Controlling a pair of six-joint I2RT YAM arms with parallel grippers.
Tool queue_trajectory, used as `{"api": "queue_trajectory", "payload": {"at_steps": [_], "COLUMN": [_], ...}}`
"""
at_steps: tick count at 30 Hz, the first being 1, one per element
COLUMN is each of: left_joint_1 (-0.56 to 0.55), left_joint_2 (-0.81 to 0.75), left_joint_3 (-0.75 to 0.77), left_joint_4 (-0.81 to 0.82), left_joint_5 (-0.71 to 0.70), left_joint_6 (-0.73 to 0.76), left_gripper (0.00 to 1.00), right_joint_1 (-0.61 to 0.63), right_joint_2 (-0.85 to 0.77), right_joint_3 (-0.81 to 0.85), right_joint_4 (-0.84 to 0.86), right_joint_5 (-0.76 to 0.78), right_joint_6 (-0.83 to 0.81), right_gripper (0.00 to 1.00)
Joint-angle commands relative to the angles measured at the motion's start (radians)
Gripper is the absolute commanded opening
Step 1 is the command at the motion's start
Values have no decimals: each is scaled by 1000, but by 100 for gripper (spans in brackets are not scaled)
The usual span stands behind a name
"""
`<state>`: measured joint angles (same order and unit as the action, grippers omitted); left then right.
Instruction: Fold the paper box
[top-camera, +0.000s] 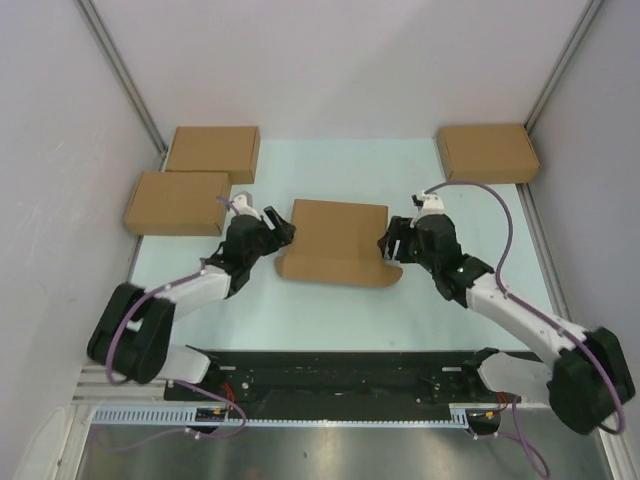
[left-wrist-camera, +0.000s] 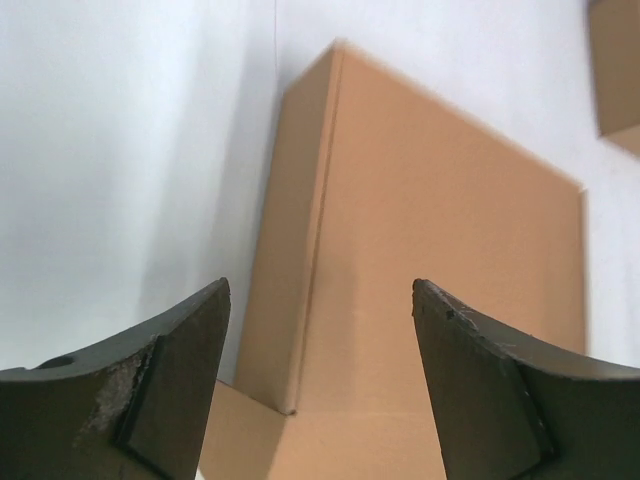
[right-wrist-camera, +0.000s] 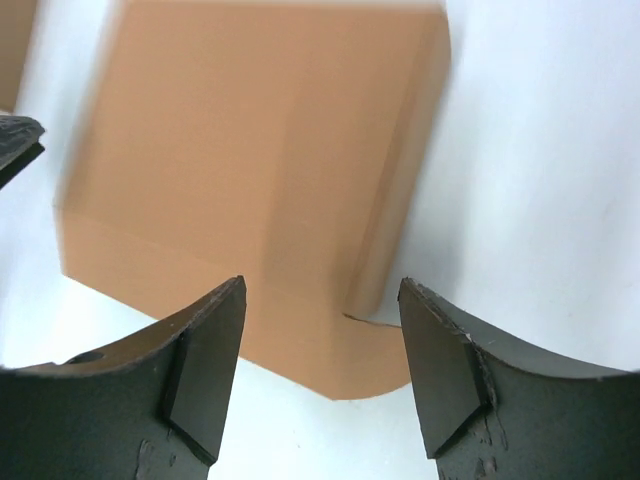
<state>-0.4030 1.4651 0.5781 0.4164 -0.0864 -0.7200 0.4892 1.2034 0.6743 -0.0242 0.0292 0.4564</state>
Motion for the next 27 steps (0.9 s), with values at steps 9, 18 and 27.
{"api": "queue_trajectory", "payload": {"at_steps": [9,18,27], "left_joint_1": [12,10,12], "left_joint_2": [-699,-966,-1046], "left_joint_3": [-43,-126,-142], "left_joint_4": [-352,-550,-614], "left_joint_5": [-363,-478,-449], "left_joint_6": [-10,-24,-50], "left_gripper": [79,79,79], "right_joint_1": [758,1012,1151], "right_joint_2": [113,792,962], "right_joint_3": [-43,-154,-119], "right_joint_4": [379,1629,1627], "right_joint_5": [1164,1342,1439], "right_joint_6": [-950,-1880,-1819], "right_gripper": [68,72,74]}}
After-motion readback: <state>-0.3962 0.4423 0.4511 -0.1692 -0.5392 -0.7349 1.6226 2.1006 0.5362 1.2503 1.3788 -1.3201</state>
